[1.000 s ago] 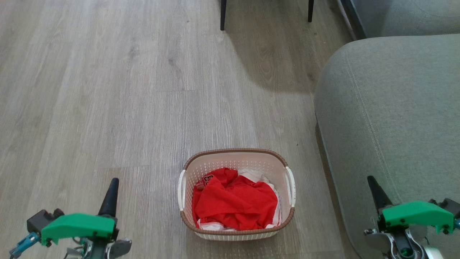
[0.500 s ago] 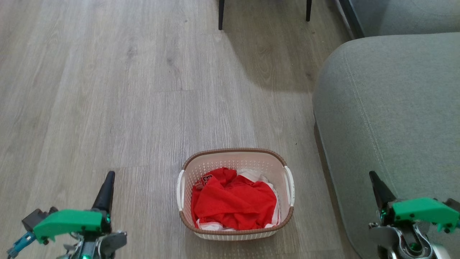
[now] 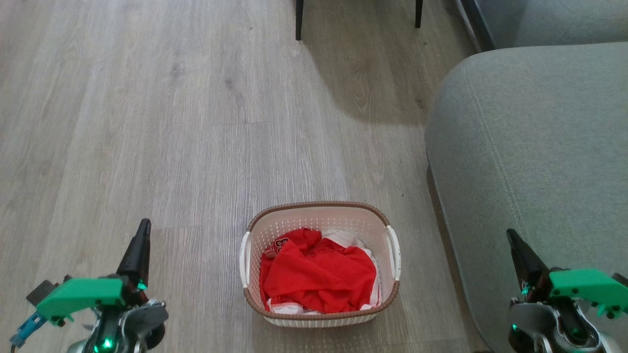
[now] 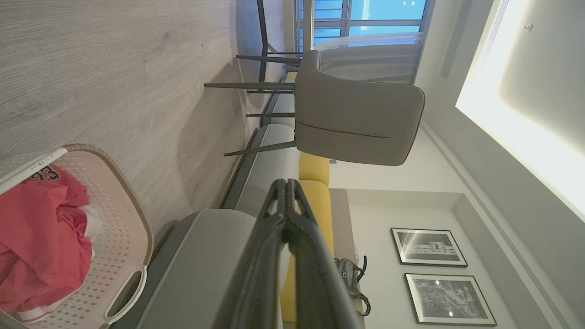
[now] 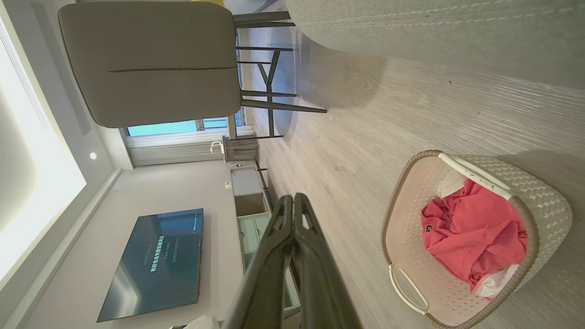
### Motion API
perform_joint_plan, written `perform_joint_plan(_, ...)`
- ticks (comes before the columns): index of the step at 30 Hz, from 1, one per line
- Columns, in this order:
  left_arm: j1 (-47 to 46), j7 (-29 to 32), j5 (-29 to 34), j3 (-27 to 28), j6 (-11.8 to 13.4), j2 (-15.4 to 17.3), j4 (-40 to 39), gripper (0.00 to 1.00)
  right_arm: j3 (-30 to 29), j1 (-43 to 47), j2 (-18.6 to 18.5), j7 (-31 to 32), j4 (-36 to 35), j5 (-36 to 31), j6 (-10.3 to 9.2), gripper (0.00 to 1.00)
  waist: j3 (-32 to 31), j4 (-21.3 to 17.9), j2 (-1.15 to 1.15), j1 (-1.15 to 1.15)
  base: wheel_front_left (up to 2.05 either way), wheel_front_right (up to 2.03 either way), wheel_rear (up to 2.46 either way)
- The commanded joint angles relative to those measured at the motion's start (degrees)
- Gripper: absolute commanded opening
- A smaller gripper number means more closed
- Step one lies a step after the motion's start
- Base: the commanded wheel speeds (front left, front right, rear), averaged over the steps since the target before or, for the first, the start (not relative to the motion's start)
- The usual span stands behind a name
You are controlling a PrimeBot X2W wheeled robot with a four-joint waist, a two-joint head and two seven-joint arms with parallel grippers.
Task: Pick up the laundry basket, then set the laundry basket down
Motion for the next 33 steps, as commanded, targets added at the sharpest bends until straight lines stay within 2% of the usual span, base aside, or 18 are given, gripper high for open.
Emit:
perform_joint_plan(1, -3.3, 0.4, -0.6, 2.3, -0.4, 0.5, -1.7, 0.00, 0.8, -3.5, -1.1, 0.4, -1.8, 0.6, -0.09, 0.00, 0.0, 0.0, 0.00, 0.00, 0.00, 0.00, 0.00)
perform_joint_plan(33, -3.3, 0.8, -0.1, 2.9, -0.4, 0.1, -1.7, 0.00, 0.2, -3.5, -0.7, 0.9, -1.8, 0.1, -0.09, 0.00, 0.0, 0.0, 0.00, 0.00, 0.00, 0.00, 0.00)
